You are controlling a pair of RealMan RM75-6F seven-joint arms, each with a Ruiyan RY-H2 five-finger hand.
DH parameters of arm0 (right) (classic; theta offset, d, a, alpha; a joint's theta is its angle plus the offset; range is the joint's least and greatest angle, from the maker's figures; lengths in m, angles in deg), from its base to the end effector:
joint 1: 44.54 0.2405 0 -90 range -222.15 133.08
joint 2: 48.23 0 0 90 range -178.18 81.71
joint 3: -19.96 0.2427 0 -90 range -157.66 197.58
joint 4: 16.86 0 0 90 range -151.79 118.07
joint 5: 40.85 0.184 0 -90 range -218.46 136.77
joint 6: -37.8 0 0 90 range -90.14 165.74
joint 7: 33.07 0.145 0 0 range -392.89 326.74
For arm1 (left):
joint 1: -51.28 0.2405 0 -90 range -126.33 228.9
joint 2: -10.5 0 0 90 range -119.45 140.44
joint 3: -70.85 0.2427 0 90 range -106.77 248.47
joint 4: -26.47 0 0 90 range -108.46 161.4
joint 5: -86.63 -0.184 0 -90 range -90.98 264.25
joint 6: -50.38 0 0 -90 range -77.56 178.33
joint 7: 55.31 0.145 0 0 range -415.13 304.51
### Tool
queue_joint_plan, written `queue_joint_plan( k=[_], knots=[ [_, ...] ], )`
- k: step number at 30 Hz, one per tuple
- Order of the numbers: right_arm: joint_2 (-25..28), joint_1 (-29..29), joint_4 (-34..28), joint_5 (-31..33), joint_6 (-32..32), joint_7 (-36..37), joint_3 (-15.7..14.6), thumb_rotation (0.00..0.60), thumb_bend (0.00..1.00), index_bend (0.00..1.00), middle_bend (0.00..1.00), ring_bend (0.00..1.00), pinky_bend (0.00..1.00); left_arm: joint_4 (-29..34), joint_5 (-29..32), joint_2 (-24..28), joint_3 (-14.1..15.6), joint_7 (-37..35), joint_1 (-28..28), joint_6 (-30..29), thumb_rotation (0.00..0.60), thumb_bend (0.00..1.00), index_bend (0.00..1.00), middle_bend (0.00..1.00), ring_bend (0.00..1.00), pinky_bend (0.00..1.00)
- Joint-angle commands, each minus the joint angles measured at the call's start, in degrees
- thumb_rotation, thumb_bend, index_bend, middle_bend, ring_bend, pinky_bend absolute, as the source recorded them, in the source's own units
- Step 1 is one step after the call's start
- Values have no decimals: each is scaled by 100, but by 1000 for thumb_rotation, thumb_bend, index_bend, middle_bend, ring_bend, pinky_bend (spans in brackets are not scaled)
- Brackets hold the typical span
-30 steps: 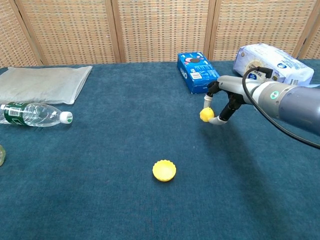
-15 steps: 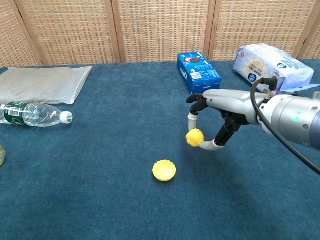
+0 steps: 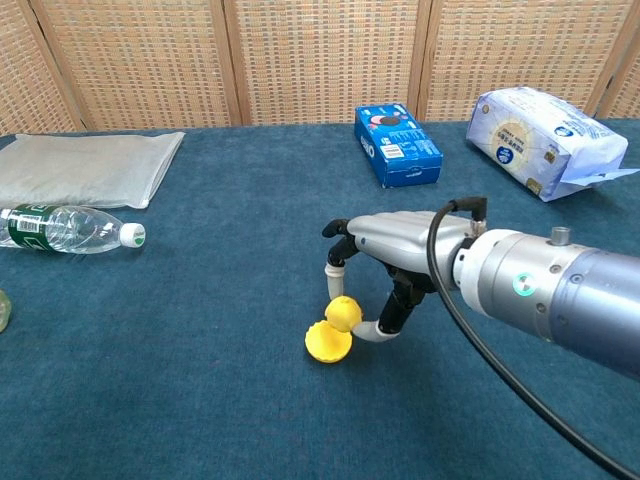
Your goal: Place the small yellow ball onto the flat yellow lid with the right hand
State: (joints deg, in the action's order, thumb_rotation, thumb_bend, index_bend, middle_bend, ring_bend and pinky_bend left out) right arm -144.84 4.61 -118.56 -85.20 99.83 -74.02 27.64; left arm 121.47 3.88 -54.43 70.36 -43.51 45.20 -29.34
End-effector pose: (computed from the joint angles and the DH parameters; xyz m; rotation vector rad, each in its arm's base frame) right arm -0.0699 -0.2707 -0.0412 2.0258 -1.0740 0.8390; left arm -0.2913 0.1752 0.1535 -1.4887 -0.8988 -0.7038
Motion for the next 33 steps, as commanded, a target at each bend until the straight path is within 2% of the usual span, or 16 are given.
queue_joint_plan(
  k=[1, 24, 27, 30, 33],
  knots=[
    [-52, 20, 36, 19, 17, -38, -29, 600, 332, 547, 0, 0, 0, -2, -1, 1, 3, -4, -1, 2, 600, 45, 0, 0, 0, 0],
    [-499, 169, 419, 321, 92, -280, -7, 600, 312, 544, 0, 0, 0, 5, -3, 2, 26, -24, -1, -5, 600, 47, 0, 0, 0, 0],
    [-515, 184, 425, 361, 105, -318, 5, 600, 278, 492, 0, 0, 0, 5, -6, 4, 27, -25, 1, -13, 600, 45, 0, 0, 0, 0],
    [-485, 187, 383, 377, 62, -283, 23, 600, 222, 398, 0, 0, 0, 6, -3, 8, 25, -31, 2, -18, 600, 47, 0, 0, 0, 0],
    [-444, 184, 321, 323, 57, -255, 20, 600, 175, 369, 0, 0, 0, 5, -6, 10, 29, -33, -2, -12, 600, 45, 0, 0, 0, 0]
  ],
)
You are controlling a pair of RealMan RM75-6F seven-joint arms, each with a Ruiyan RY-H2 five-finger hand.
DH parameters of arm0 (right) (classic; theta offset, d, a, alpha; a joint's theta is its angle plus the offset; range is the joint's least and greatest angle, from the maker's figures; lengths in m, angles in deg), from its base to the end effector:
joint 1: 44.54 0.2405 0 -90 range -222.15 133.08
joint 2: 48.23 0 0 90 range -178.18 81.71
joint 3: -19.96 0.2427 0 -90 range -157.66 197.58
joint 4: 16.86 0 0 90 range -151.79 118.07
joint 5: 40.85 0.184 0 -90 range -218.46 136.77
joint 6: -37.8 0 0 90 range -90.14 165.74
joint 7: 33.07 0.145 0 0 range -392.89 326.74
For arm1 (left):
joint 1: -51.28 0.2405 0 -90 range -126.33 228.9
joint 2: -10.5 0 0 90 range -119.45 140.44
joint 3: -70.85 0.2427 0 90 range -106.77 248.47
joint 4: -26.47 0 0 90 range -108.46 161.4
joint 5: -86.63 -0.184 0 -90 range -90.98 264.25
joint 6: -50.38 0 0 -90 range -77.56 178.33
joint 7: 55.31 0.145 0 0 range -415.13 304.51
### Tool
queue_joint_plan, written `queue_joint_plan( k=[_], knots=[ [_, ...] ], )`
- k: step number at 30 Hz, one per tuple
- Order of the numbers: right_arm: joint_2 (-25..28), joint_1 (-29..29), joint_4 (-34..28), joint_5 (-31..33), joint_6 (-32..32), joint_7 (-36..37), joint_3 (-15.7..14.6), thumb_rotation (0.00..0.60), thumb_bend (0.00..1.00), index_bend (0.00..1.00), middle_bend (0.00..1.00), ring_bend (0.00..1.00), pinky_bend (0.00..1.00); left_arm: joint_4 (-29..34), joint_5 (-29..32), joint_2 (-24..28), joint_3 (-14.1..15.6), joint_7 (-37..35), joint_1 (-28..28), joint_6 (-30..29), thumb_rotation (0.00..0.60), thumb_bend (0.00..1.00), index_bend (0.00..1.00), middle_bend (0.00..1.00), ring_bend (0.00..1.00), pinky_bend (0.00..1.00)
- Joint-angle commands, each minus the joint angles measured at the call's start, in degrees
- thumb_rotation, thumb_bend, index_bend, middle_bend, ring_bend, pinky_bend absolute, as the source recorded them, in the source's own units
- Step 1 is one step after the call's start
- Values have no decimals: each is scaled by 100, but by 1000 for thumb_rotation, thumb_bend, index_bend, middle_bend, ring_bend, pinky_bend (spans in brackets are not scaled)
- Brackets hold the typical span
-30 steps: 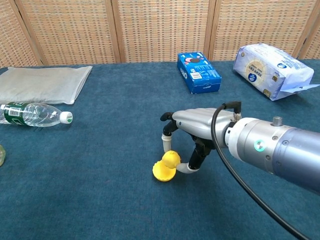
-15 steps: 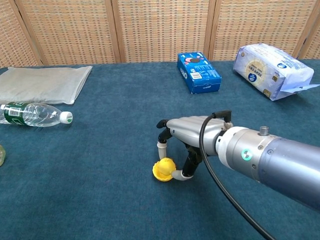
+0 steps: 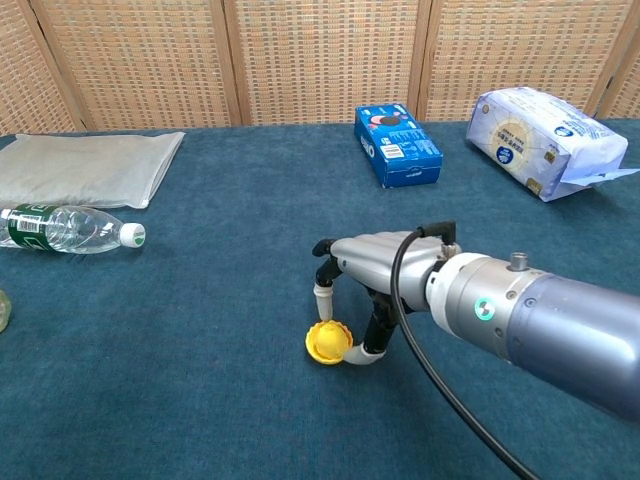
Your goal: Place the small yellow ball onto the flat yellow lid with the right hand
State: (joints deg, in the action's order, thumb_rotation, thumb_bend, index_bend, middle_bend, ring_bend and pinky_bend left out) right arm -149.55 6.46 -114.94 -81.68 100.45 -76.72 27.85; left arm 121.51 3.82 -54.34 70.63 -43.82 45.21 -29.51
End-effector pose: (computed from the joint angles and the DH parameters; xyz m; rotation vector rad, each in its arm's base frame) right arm -0.0642 -0.2689 -0.0621 2.0354 -1.0738 0.7923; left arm -0.2915 0.1742 0.1537 -1.4885 -0.9030 -0.7059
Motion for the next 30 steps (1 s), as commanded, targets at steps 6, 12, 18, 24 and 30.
queue_joint_plan(
  k=[6, 12, 18, 24, 30],
  knots=[
    [84, -1, -158, -83, 22, 50, 21, 600, 175, 368, 0, 0, 0, 3, -12, 1, 10, -3, 4, -9, 600, 46, 0, 0, 0, 0],
    [395, -72, -483, -287, 187, 105, 52, 600, 179, 366, 0, 0, 0, 3, -19, 23, 9, -61, 16, -33, 600, 46, 0, 0, 0, 0],
    [1275, -499, -868, -1226, 509, 686, -101, 600, 26, 127, 0, 0, 0, 3, -18, 65, -1, -167, 33, -64, 600, 48, 0, 0, 0, 0],
    [2298, -1309, -372, -2700, 1102, 1933, -627, 600, 0, 0, 0, 0, 0, 3, -76, 110, 17, -258, 54, -104, 600, 44, 0, 0, 0, 0],
    [2850, -2050, 247, -3271, 1601, 2807, -988, 600, 0, 0, 0, 0, 0, 19, -146, 137, 43, -303, 114, -213, 600, 45, 0, 0, 0, 0]
  ],
)
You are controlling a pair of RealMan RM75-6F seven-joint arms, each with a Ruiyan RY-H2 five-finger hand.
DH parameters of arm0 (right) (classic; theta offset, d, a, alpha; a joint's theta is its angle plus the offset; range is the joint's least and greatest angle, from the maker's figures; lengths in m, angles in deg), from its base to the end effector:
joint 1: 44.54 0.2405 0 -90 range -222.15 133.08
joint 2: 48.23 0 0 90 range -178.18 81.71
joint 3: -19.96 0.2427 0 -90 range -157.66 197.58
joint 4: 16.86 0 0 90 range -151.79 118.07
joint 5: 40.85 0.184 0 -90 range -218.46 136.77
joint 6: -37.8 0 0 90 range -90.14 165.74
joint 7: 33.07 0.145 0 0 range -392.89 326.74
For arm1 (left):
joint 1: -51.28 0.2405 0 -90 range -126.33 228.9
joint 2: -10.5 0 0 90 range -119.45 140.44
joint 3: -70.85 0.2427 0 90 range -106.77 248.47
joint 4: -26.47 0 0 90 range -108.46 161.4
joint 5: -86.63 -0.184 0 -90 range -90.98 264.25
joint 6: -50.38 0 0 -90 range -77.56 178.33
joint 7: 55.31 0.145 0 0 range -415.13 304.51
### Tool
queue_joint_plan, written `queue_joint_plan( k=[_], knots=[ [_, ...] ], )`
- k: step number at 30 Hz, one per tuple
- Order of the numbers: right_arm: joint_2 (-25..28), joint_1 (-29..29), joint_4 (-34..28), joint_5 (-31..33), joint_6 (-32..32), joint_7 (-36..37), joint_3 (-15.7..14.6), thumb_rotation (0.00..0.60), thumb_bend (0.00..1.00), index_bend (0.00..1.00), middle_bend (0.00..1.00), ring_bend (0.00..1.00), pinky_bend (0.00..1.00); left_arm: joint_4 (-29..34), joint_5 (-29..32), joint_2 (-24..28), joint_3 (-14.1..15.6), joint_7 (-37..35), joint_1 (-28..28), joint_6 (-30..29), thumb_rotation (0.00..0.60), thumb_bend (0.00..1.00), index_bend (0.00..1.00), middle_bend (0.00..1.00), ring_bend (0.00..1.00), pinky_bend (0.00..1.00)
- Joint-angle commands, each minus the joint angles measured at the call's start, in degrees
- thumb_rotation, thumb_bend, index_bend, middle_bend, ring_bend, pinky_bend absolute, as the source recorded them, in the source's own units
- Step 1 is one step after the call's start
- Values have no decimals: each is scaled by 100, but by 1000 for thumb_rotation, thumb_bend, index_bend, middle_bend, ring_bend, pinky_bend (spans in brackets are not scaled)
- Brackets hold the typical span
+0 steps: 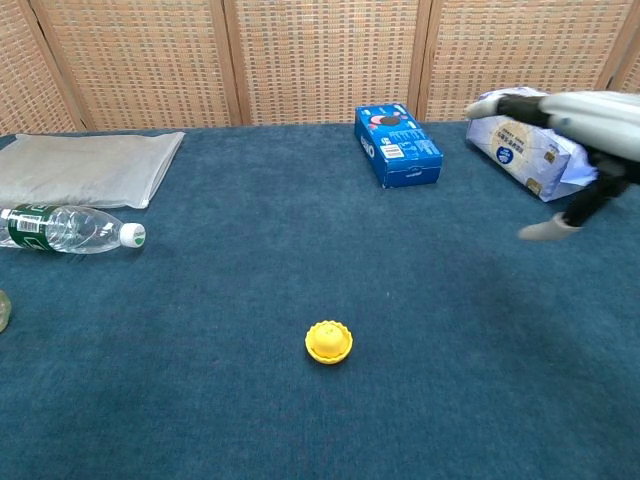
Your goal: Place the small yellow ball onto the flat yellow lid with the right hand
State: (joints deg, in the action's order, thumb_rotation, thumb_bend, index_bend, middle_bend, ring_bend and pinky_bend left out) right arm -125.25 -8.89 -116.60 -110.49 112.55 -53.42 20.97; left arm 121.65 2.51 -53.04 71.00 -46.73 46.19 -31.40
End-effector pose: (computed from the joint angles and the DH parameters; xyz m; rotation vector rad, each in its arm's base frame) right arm -0.1627 -0.2830 0.0783 1.7254 -0.8429 0.9957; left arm -0.2916 0.1688 0.1629 -1.4661 -0.9085 -0.7418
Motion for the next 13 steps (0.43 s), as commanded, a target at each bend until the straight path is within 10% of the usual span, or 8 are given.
queue_joint_plan(
  k=[1, 13],
  knots=[
    [471, -621, 459, -410, 457, 547, -335, 600, 0, 0, 0, 0, 0, 9, -28, 12, 9, -15, 24, -42, 600, 46, 0, 0, 0, 0],
    [713, -1622, 889, -965, 1285, 1333, -507, 600, 0, 0, 0, 0, 0, 46, -215, 67, 51, -100, 127, -264, 600, 45, 0, 0, 0, 0]
  ],
)
